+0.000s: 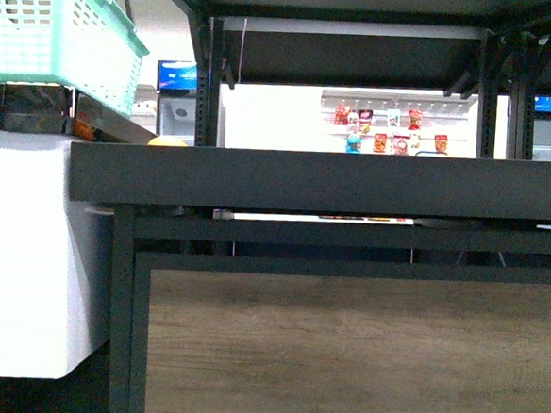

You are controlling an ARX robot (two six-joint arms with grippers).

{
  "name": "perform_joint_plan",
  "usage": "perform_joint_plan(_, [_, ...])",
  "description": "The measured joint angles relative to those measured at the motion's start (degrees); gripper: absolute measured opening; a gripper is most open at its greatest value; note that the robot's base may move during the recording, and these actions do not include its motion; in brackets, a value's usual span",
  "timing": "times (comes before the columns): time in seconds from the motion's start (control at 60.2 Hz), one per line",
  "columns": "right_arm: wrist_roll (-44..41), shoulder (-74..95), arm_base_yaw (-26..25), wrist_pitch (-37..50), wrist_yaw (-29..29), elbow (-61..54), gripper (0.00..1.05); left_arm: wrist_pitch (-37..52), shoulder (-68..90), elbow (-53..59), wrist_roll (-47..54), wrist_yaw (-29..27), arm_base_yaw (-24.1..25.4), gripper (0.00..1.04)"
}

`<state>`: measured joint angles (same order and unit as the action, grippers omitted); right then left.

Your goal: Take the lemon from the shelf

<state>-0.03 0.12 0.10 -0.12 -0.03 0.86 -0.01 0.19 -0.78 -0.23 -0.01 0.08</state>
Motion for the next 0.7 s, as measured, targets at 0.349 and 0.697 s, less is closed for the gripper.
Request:
perform_joint_plan(0.349, [0.0,0.0,0.0,0.0,0.0,0.0,0.97,0.0,0.0,0.0,0.0,0.0,0.0,0.97])
perform_joint_plan(0.697, [0.0,0.0,0.0,0.0,0.0,0.0,0.97,0.0,0.0,0.0,0.0,0.0,0.0,0.97])
